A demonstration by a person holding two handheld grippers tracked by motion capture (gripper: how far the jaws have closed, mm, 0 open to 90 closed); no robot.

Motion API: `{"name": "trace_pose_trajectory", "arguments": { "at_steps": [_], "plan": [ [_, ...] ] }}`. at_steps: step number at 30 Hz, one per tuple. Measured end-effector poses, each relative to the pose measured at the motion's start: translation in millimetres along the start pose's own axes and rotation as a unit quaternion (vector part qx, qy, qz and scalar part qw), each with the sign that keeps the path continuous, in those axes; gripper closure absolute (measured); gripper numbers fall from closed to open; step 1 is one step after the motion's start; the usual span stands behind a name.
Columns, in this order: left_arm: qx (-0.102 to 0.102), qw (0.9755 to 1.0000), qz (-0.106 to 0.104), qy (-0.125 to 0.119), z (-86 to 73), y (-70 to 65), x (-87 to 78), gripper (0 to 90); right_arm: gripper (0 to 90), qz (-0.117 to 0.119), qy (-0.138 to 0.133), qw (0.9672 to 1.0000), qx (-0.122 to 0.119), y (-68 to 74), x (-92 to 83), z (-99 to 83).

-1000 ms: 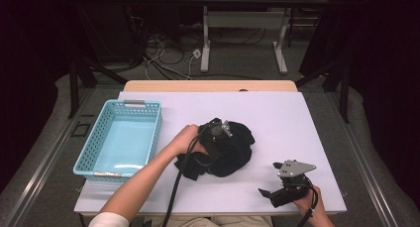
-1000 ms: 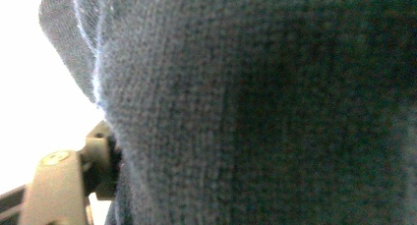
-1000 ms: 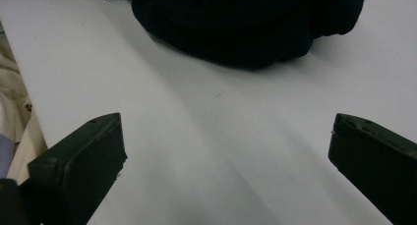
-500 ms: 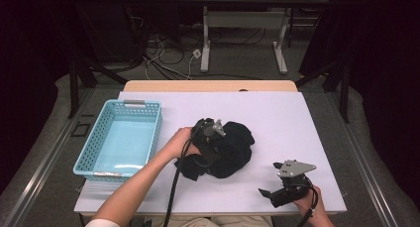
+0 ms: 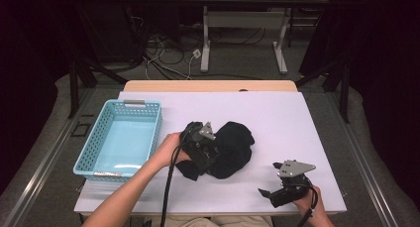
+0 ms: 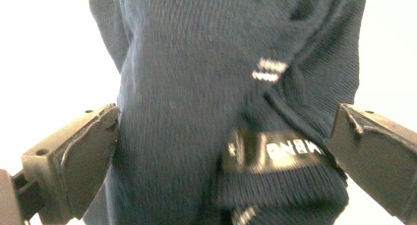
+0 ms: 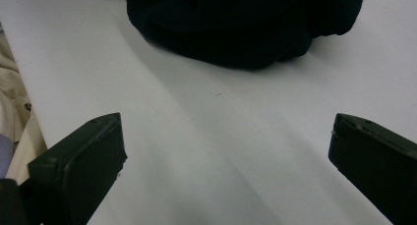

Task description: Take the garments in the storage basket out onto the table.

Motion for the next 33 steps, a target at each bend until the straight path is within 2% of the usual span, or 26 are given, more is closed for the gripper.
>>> {"name": "trace_pose_trajectory", "arguments": {
  "at_steps": [8,11,12,14,23,33],
  "plan": [
    [-0.021,0.9996,0.018,-0.006,-20.4,-4.8,-13.8,0.0,0.3,-0.001,-0.001,1.0000,0.001,0.3,0.5,0.3],
    [-0.021,0.9997,0.014,-0.009,-28.1,-7.8,-17.5,0.0,0.3,0.001,0.001,1.0000,0.001,0.2,0.4,0.1],
    [-0.023,0.9995,0.021,-0.009,-30.9,-8.5,-18.7,0.0,0.3,0.001,0.001,1.0000,0.001,0.2,0.5,0.1],
    [-0.027,0.9994,0.017,-0.012,-36.7,-10.0,-20.8,0.0,0.2,0.001,0.001,1.0000,0.000,0.0,0.8,0.3],
    [-0.037,0.9988,0.029,-0.013,-60.6,-16.0,-26.8,0.0,0.3,-0.003,-0.004,1.0000,0.002,0.1,1.8,0.7],
    [-0.044,0.9980,0.040,-0.020,-75.9,-23.8,-37.0,0.0,0.3,-0.002,-0.004,1.0000,0.000,-0.3,2.3,0.6]
  ]
}}
Point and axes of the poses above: each handheld gripper's, and its own axes: x roughly forward along the jaws, z roughly out of its top, y roughly to its left, the point moved 5 cm from there along x, roughly forward along the jaws, and after that the axes turned 10 degrees about y, right-handed, at the moved point
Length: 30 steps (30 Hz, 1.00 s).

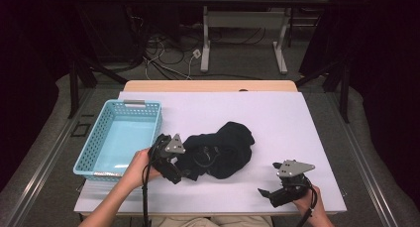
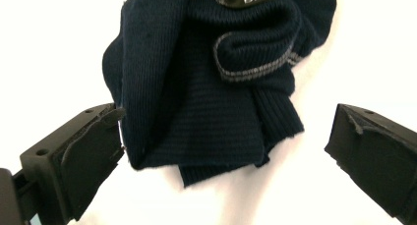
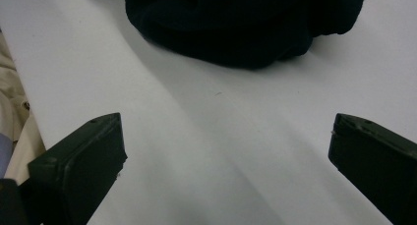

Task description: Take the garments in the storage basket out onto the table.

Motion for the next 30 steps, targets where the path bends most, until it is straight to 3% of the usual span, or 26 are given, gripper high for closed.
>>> {"name": "trace_pose_trajectory", "arguments": {
  "at_steps": [30],
  "plan": [
    [-0.024,0.9990,0.034,-0.018,-44.4,-23.2,-26.7,0.0,0.3,0.000,0.006,1.0000,0.002,0.7,-0.4,-0.5]
  ]
}}
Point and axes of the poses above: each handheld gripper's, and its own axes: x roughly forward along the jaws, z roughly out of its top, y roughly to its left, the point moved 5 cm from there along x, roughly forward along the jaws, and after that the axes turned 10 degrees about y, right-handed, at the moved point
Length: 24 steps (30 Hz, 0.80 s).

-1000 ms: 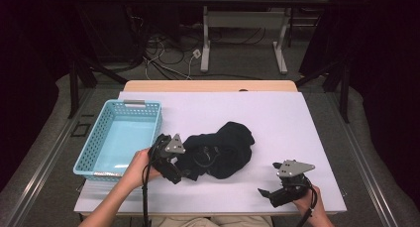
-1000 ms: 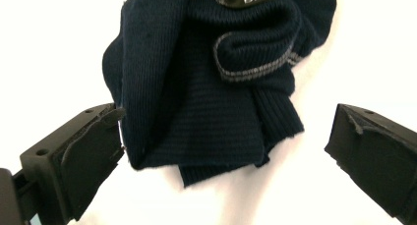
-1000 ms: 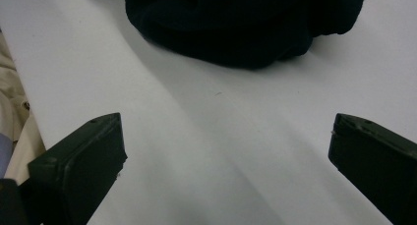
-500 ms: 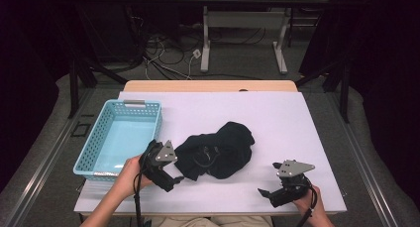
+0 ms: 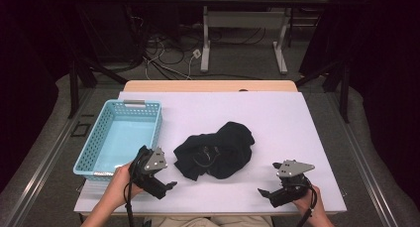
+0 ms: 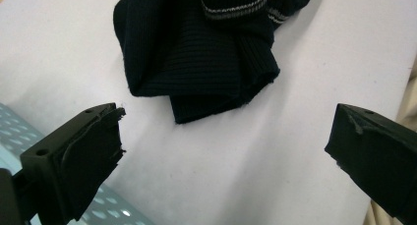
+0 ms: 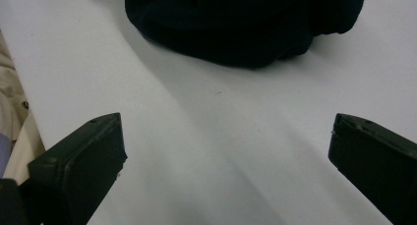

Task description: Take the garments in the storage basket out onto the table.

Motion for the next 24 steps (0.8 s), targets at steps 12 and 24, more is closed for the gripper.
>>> {"name": "trace_pose_trajectory", "arguments": {
  "at_steps": [12,24],
  "plan": [
    [-0.008,0.9999,0.006,-0.004,-15.8,-9.6,-4.0,0.0,0.3,0.000,0.001,1.0000,-0.003,-0.2,0.6,0.1],
    [-0.012,0.9997,0.009,-0.018,-21.8,-16.6,-2.2,0.0,0.3,0.000,0.003,1.0000,-0.002,0.6,0.5,-0.4]
  ]
}}
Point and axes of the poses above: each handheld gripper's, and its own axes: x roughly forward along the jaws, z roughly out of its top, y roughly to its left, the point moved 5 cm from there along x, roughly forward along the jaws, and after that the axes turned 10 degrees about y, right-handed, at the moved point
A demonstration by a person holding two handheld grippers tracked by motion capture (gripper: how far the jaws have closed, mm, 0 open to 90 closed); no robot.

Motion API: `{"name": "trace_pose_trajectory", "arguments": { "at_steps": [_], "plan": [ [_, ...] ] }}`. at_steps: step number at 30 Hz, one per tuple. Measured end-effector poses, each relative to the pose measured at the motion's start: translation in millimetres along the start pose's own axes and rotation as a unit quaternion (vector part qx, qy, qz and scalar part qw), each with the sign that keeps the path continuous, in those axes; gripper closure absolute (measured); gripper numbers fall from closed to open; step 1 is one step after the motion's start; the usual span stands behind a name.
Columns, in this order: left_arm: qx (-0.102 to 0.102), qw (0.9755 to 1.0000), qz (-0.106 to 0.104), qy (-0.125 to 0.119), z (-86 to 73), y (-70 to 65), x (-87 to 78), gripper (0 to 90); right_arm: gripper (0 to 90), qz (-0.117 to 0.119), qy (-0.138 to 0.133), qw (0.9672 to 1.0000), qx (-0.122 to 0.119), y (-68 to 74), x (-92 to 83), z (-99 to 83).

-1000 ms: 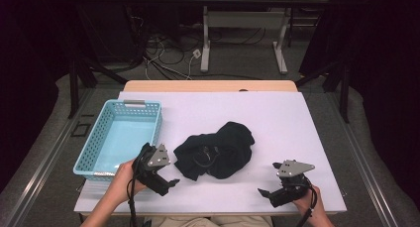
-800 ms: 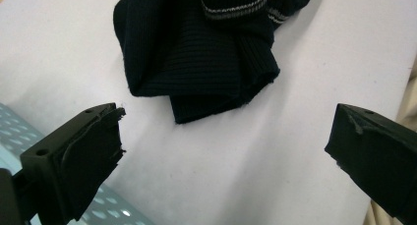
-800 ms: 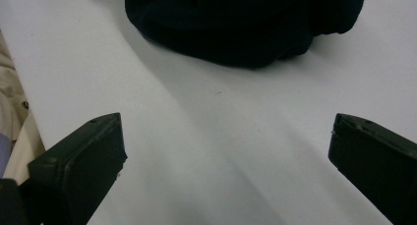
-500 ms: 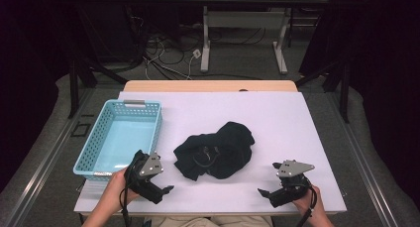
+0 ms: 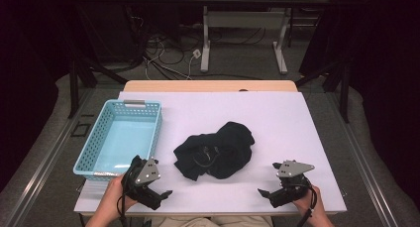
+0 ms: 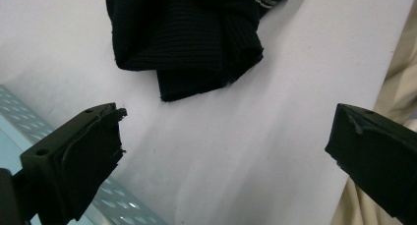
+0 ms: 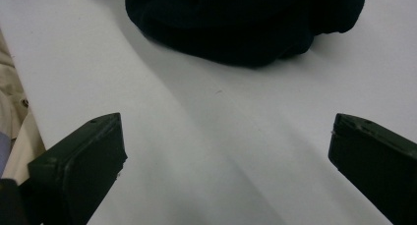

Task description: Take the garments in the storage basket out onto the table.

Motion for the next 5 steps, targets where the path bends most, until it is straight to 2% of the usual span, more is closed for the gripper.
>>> {"name": "trace_pose_trajectory", "arguments": {
  "at_steps": [5],
  "plan": [
    [0.003,1.0000,-0.005,0.001,1.0,-2.6,3.8,0.0,0.3,0.002,0.005,1.0000,-0.001,0.1,0.3,-0.3]
  ]
}}
Point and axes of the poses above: each handheld gripper's, and its own axes: x roughly forward along the jaws, z roughly out of its top, y roughly to its left, the point moved 5 cm from there along x, roughly forward along the jaws, and after that the axes turned 10 degrees about y, right-handed, at the moved point
